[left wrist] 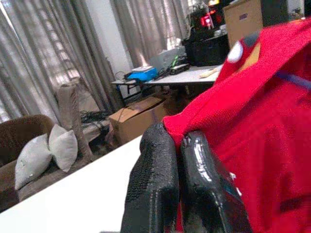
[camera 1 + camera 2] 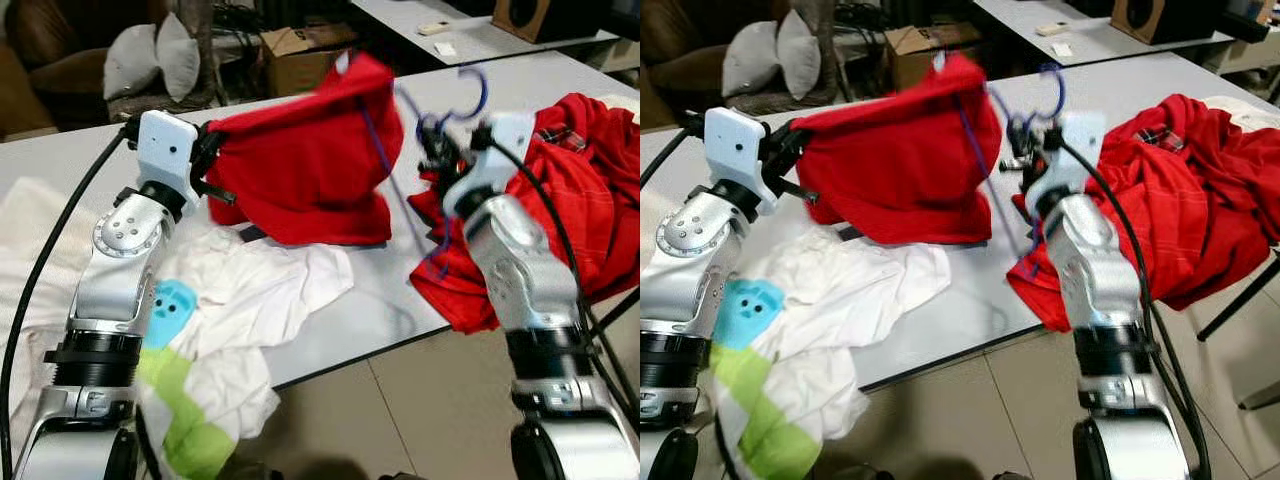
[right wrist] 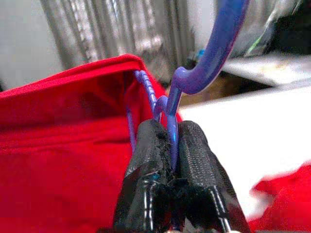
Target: Hang hanger
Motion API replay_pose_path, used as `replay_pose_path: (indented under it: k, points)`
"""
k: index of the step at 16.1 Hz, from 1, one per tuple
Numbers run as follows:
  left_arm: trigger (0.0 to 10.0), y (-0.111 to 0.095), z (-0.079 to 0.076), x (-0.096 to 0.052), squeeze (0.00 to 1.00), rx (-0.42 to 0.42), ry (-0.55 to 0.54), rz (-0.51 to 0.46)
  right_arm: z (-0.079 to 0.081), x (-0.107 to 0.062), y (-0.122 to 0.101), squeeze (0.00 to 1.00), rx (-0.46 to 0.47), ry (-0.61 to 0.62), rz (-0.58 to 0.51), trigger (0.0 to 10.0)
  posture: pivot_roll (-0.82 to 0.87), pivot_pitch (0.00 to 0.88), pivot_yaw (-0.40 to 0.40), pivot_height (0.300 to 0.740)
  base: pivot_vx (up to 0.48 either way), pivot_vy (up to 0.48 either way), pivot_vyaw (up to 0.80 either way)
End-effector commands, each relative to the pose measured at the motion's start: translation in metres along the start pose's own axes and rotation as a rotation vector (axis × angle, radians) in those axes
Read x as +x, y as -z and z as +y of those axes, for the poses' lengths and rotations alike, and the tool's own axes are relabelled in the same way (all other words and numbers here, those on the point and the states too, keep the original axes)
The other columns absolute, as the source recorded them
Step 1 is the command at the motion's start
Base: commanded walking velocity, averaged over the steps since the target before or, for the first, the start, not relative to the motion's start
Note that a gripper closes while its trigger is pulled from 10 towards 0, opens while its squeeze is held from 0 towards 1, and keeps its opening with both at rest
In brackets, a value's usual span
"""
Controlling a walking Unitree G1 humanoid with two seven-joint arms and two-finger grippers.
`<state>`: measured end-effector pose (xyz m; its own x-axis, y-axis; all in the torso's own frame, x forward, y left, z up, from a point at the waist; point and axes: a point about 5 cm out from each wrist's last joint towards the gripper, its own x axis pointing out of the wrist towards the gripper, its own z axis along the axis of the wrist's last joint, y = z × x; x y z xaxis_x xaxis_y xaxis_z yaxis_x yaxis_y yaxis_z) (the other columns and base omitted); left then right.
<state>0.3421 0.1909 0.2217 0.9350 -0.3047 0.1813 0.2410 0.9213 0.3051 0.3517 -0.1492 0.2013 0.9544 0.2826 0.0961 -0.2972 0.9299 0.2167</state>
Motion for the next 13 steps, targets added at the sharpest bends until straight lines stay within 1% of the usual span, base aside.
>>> replay_pose_path:
  k: [1, 2, 3, 4, 5, 6, 7, 9, 10, 12, 13]
  points:
    - [0.0, -0.008, -0.001, 0.002, 0.00, 0.003, 0.032, -0.034, -0.007, -0.007, 0.006, 0.00, 0.053, 0.001, 0.062, 10.0, -0.06, 0.000, 0.046, 0.740, 0.000, 0.000, 0.00]
    - [0.0, -0.015, -0.001, 0.007, 0.00, -0.006, 0.046, -0.050, -0.013, -0.018, 0.018, 0.00, -0.009, -0.025, 0.128, 10.0, -0.05, 0.000, 0.037, 0.740, 0.000, 0.000, 0.00]
    - [0.0, -0.021, 0.000, 0.012, 0.00, 0.001, 0.054, -0.060, -0.014, -0.030, 0.027, 0.00, -0.044, -0.079, 0.190, 10.0, -0.05, 0.000, 0.036, 0.740, 0.000, 0.000, 0.00]
    - [0.0, -0.026, 0.000, 0.017, 0.00, -0.002, 0.063, -0.076, -0.012, -0.039, 0.032, 0.00, -0.111, -0.137, 0.237, 10.0, -0.06, 0.000, 0.039, 0.740, 0.000, 0.000, 0.00]
    - [0.0, -0.031, -0.001, 0.020, 0.00, -0.007, 0.084, -0.095, -0.009, -0.045, 0.034, 0.00, -0.163, -0.185, 0.258, 10.0, -0.06, 0.000, 0.039, 0.740, 0.000, 0.000, 0.00]
    - [0.0, -0.036, -0.003, 0.022, 0.00, -0.009, 0.109, -0.109, -0.006, -0.050, 0.034, 0.00, -0.190, -0.215, 0.266, 10.0, -0.06, 0.000, 0.045, 0.740, 0.000, 0.000, 0.00]
    - [0.0, -0.040, -0.008, 0.022, 0.00, -0.011, 0.151, -0.125, -0.001, -0.053, 0.033, 0.00, -0.212, -0.252, 0.267, 10.0, -0.07, 0.000, 0.050, 0.740, 0.000, 0.000, 0.00]
    - [0.0, -0.043, -0.018, 0.021, 0.00, -0.003, 0.231, -0.150, 0.009, -0.055, 0.031, 0.00, -0.284, -0.296, 0.271, 10.0, -0.07, 0.000, 0.052, 0.740, 0.000, 0.000, 0.00]
    - [0.0, -0.045, -0.023, 0.018, 0.00, -0.009, 0.282, -0.167, 0.010, -0.052, 0.031, 0.00, -0.293, -0.268, 0.270, 10.0, -0.07, 0.000, 0.052, 0.740, 0.000, 0.000, 0.00]
    - [0.0, -0.045, -0.029, 0.016, 0.00, -0.002, 0.336, -0.184, 0.007, -0.045, 0.031, 0.00, -0.277, -0.207, 0.260, 10.0, -0.08, 0.000, 0.056, 0.740, 0.000, 0.000, 0.00]
    - [0.0, -0.045, -0.030, 0.015, 0.00, 0.001, 0.356, -0.191, 0.008, -0.044, 0.031, 0.00, -0.274, -0.206, 0.259, 10.0, -0.07, 0.000, 0.052, 0.740, 0.000, 0.000, 0.00]
